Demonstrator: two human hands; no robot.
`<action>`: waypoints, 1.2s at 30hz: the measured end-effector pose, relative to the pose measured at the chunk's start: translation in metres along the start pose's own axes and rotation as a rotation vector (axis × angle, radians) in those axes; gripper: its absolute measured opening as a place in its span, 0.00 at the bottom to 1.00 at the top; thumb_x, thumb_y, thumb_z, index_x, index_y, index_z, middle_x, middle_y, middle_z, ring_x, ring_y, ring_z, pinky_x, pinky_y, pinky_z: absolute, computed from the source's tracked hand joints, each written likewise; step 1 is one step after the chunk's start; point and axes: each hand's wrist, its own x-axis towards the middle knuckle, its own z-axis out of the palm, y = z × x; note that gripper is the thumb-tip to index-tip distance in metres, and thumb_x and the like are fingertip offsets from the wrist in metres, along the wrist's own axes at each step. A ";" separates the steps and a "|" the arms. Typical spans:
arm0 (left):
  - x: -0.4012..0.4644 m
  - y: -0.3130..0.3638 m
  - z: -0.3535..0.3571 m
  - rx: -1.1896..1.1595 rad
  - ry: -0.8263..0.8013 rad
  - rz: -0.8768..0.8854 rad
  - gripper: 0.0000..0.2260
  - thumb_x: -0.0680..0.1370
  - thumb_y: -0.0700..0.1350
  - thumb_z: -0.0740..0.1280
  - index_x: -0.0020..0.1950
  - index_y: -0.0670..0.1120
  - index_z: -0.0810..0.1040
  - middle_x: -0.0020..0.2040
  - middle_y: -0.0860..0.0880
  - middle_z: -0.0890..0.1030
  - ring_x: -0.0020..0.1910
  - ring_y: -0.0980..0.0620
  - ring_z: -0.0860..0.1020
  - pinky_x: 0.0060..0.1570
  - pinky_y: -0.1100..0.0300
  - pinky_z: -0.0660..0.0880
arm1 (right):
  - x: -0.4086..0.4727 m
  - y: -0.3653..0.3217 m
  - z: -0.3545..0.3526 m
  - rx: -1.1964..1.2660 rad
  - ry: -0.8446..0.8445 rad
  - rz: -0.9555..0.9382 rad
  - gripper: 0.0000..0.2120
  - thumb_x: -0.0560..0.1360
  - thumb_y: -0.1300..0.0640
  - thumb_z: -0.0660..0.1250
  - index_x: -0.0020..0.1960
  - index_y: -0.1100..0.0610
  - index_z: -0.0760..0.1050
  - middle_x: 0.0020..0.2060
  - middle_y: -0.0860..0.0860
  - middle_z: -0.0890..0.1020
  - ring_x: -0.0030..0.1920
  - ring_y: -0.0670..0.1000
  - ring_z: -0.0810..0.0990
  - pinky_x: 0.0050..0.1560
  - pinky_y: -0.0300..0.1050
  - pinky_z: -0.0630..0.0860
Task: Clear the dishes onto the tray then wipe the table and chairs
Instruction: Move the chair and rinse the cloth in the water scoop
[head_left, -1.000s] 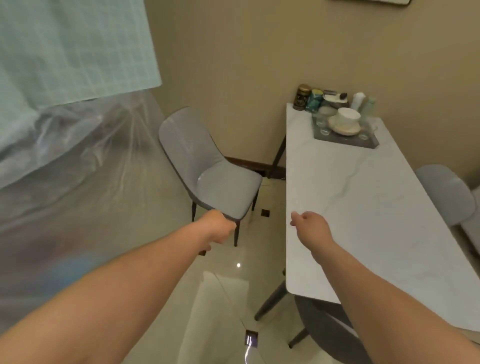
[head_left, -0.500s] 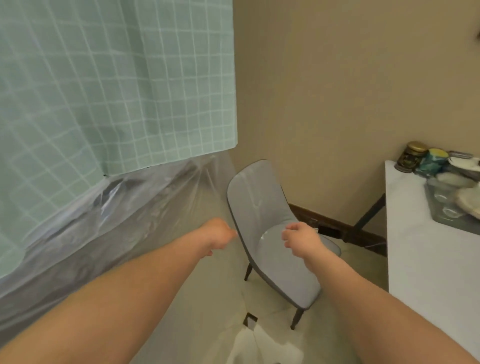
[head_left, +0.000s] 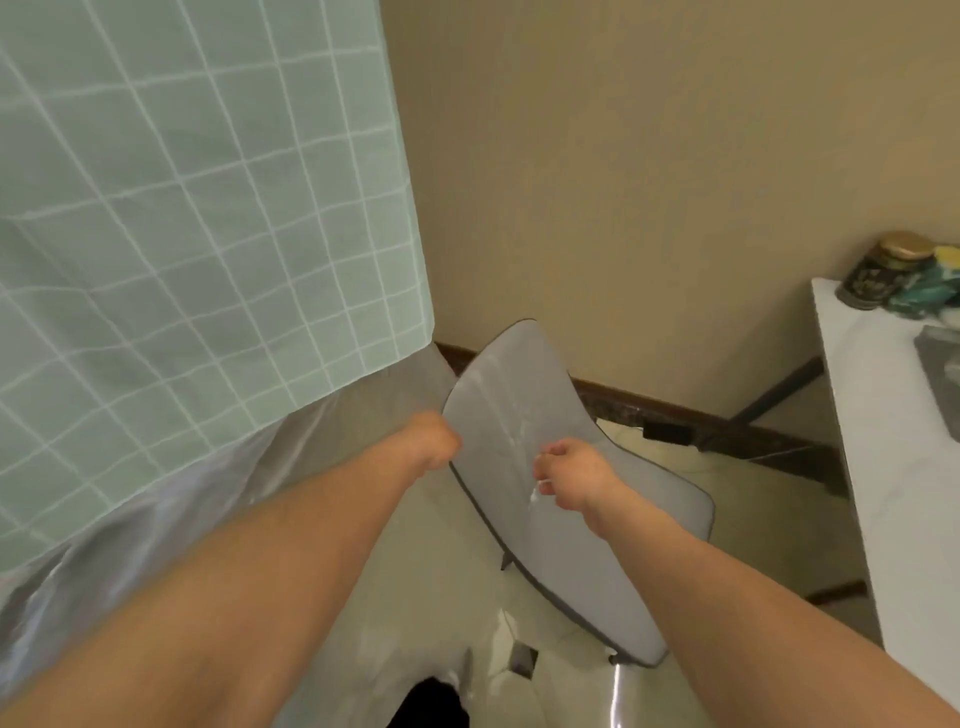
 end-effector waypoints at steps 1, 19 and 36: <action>0.021 0.001 -0.001 0.008 -0.006 0.016 0.14 0.79 0.43 0.66 0.61 0.39 0.80 0.58 0.39 0.82 0.57 0.37 0.81 0.54 0.51 0.80 | 0.006 -0.002 0.004 0.025 0.014 0.041 0.06 0.81 0.62 0.62 0.57 0.60 0.75 0.50 0.58 0.81 0.43 0.51 0.78 0.40 0.42 0.76; 0.154 0.003 0.048 -0.010 -0.355 0.081 0.18 0.62 0.48 0.72 0.50 0.46 0.83 0.47 0.45 0.86 0.44 0.43 0.85 0.48 0.45 0.84 | 0.092 0.004 0.134 0.683 0.007 0.615 0.17 0.83 0.44 0.57 0.59 0.56 0.73 0.54 0.59 0.80 0.46 0.56 0.80 0.51 0.53 0.78; -0.006 0.109 0.136 -0.230 -0.544 0.251 0.21 0.73 0.42 0.67 0.65 0.54 0.75 0.53 0.50 0.83 0.52 0.47 0.82 0.54 0.45 0.82 | 0.040 0.081 0.037 1.498 0.627 0.564 0.14 0.81 0.64 0.59 0.63 0.59 0.78 0.37 0.52 0.78 0.28 0.46 0.72 0.22 0.36 0.64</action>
